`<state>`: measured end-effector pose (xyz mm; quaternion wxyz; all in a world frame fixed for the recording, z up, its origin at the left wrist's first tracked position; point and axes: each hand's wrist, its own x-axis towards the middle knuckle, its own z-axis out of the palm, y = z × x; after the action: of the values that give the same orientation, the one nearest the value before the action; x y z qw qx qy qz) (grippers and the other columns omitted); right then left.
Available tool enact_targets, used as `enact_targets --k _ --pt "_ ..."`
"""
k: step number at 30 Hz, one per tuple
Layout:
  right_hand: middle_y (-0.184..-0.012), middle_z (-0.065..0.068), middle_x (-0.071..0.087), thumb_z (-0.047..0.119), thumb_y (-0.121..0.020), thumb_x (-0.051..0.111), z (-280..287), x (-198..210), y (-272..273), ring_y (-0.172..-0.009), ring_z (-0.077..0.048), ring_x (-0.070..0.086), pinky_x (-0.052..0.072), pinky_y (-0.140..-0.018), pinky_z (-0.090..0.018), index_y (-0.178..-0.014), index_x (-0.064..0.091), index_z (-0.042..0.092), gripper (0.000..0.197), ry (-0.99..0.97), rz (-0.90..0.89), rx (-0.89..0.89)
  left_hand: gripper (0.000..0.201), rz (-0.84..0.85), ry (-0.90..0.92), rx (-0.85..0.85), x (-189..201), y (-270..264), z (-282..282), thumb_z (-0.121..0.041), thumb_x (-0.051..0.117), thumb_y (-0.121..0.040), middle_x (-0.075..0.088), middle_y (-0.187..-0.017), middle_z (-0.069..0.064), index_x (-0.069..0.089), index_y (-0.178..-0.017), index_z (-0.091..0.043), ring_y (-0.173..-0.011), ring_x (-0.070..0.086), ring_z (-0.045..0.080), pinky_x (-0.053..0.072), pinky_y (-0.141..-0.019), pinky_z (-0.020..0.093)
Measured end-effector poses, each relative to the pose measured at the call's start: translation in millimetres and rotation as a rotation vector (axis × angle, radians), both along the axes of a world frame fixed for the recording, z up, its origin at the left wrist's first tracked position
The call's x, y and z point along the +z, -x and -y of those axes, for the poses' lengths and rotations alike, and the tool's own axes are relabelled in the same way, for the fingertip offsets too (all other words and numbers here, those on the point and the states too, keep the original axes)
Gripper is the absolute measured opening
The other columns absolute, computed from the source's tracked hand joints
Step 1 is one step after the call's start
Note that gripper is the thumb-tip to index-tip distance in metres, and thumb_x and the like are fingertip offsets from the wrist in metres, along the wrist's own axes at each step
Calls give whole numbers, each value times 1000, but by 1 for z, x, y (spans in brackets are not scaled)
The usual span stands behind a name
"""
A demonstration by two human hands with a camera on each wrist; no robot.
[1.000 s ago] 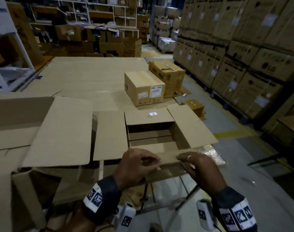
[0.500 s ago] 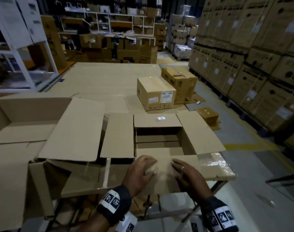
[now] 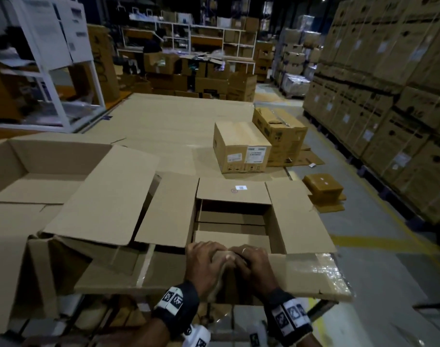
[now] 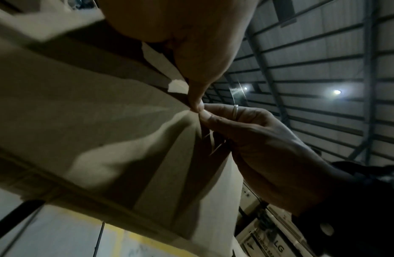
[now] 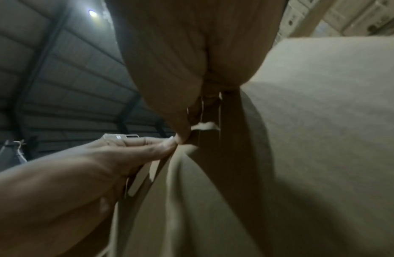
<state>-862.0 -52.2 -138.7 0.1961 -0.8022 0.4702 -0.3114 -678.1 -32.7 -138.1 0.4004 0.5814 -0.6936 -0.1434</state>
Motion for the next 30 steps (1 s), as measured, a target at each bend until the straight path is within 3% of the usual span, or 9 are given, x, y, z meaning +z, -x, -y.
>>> enact_targets --k 4,6,11,14,17,23,27,30 --pt "-100 12 73 45 -94 49 -2 0 -4 -93 -7 61 30 -85 -22 -102 73 29 30 81 33 -22 20 -99 3 61 -7 4 6 -49 65 -80 69 -78 -23 70 -75 -31 -82 61 -1 38 -90 41" --pt "-98 12 73 45 -93 51 2 1 -3 -92 -9 63 31 -85 -21 -102 73 29 29 97 30 9 20 -101 3 65 -7 4 7 -50 66 -80 69 -78 -24 71 -75 -31 -82 61 -3 39 -90 41" --pt "-105 7 74 49 -93 49 16 10 20 -98 -10 65 50 -90 -35 -112 74 26 40 5 -57 95 28 -7 -4 -6 3 -8 4 -55 63 -84 71 -88 -24 76 -88 -31 -89 59 -6 37 -95 35" --pt "-104 8 74 41 -90 50 20 18 50 -96 -7 65 52 -85 -28 -115 74 24 38 14 -126 102 29 80 -14 -36 7 -24 2 -55 63 -87 70 -92 -21 74 -92 -29 -88 56 -4 33 -87 30" --pt "-103 14 70 37 -96 53 14 20 73 -95 2 62 51 -82 -21 -118 70 28 29 17 -124 148 26 121 -53 -83 9 -31 1 -52 58 -91 68 -93 -19 69 -94 -28 -89 54 0 35 -86 32" --pt "-89 6 69 35 -96 50 6 22 65 -84 -8 64 55 -72 -34 -100 73 20 27 115 -82 103 17 118 -27 -44 9 -20 -1 -40 58 -93 62 -81 -14 59 -82 -27 -79 53 7 30 -79 30" --pt "-91 5 71 31 -93 52 -5 26 61 -84 -7 65 52 -77 -20 -101 73 18 26 179 -82 67 15 103 -26 -41 6 -21 -2 -39 59 -92 62 -80 -15 60 -82 -28 -80 53 5 32 -81 30" --pt "-101 8 71 38 -94 49 -9 30 61 -92 -3 63 44 -82 -14 -108 72 22 31 93 -96 49 17 105 -66 -81 10 -26 -2 -43 60 -92 66 -84 -17 65 -85 -28 -84 57 4 36 -84 33"
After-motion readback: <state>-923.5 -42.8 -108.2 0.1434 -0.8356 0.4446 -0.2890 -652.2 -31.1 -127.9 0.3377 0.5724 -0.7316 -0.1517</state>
